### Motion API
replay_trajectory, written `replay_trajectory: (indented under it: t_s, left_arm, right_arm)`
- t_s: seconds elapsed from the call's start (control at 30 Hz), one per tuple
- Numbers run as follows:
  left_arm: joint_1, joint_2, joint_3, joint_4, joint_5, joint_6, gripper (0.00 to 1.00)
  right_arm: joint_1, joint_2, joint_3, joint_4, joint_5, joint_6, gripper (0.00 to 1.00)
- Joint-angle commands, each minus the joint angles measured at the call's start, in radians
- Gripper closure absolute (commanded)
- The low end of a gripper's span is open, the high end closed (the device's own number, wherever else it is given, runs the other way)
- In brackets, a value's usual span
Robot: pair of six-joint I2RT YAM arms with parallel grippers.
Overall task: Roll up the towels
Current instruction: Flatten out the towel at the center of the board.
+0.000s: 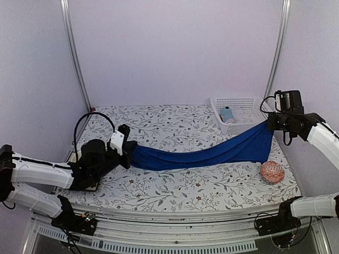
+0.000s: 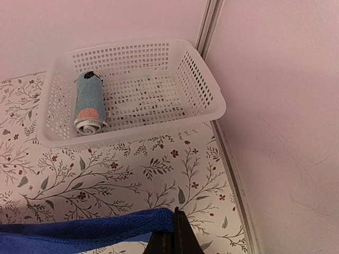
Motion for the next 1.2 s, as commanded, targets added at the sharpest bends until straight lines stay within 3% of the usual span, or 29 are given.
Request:
replay_trajectory:
  t_s: [0.0,0.23,0.43,0.63,0.93,1.07,1.17]
  left_arm:
    - [-0.094,0.069,-0.032,0.117,-0.144,-0.078,1.00]
    - [-0.106,0.225,-0.041,0.157,-0.094,-0.119,1.00]
    - [-0.118,0.358,0.037,0.012,-0.029,-0.229,0.93]
    - [-0.141,0.366,0.009,-0.024,-0.067,-0.358,0.87]
    - [-0.227,0.419,-0.027,-0.002,-0.079,-0.458,0.80]
    - [-0.255,0.432,-0.014,-0.051,-0.082,-0.455,0.70]
    - [-0.267,0.355,-0.012,-0.132,-0.128,-0.430,0.51]
  right_arm:
    - [0.010,0.030,-0.017,-0.006,0.038,0.027,0.97]
    - [0.024,0.150,-0.036,-0.005,0.055,0.035,0.97]
    - [0.026,0.283,-0.009,0.013,0.132,0.038,0.97]
    - [0.002,0.434,0.060,0.052,0.198,0.033,0.97]
    - [-0.006,0.461,0.068,0.103,0.161,0.014,0.97]
    - [-0.005,0.458,0.059,0.116,0.131,0.008,0.97]
    - [-0.006,0.455,0.054,0.124,0.120,0.003,0.97]
